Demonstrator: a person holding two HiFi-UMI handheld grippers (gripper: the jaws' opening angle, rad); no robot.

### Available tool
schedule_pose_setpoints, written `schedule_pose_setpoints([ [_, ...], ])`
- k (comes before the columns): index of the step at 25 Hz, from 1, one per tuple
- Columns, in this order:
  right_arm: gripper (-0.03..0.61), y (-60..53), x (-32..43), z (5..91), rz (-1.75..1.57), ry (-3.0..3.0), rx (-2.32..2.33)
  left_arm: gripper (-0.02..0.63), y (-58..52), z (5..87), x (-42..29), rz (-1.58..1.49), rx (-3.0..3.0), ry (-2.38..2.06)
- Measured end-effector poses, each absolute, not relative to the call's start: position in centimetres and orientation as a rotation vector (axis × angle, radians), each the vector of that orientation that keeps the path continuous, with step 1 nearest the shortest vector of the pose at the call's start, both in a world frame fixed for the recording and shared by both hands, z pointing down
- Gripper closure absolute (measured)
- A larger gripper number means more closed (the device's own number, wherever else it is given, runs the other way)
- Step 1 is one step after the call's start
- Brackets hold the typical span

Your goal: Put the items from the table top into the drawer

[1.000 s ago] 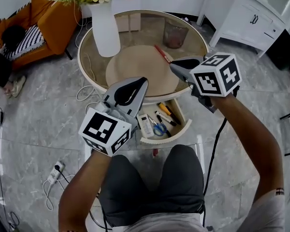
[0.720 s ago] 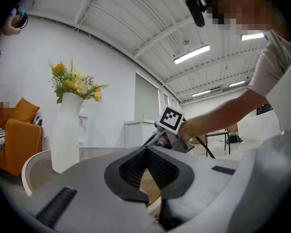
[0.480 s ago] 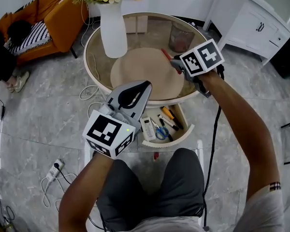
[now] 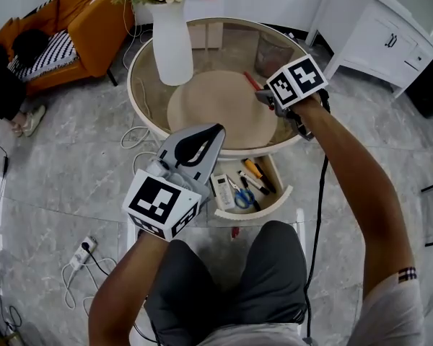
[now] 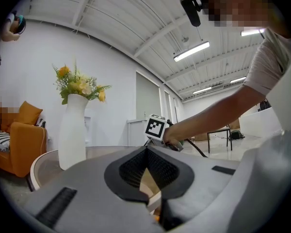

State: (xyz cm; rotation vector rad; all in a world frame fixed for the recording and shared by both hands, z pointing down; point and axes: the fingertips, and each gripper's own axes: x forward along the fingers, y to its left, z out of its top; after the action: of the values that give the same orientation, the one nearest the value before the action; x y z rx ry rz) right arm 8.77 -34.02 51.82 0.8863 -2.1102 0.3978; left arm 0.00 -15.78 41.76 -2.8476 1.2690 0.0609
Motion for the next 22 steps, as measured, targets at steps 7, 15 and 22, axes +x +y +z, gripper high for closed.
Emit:
schedule_pose_setpoints([
  [7,0.507,-33.8,8.5,52.0,0.417,-2.112,0.89,0.614,-15.6,42.3,-0.4,0.056,-2.849,1.28],
  [15,0.532,-33.5,8.4,51.8,0.335,-2.104,0.919,0.614,-15.5,43.0,-0.6,0.048,-2.854,1.296],
  [22,0.532,-31.6,8.5,49.5,0.304,-2.185,0.898,0.614,-15.4,42.7,-0.3,0.07,-2.852,1.299],
])
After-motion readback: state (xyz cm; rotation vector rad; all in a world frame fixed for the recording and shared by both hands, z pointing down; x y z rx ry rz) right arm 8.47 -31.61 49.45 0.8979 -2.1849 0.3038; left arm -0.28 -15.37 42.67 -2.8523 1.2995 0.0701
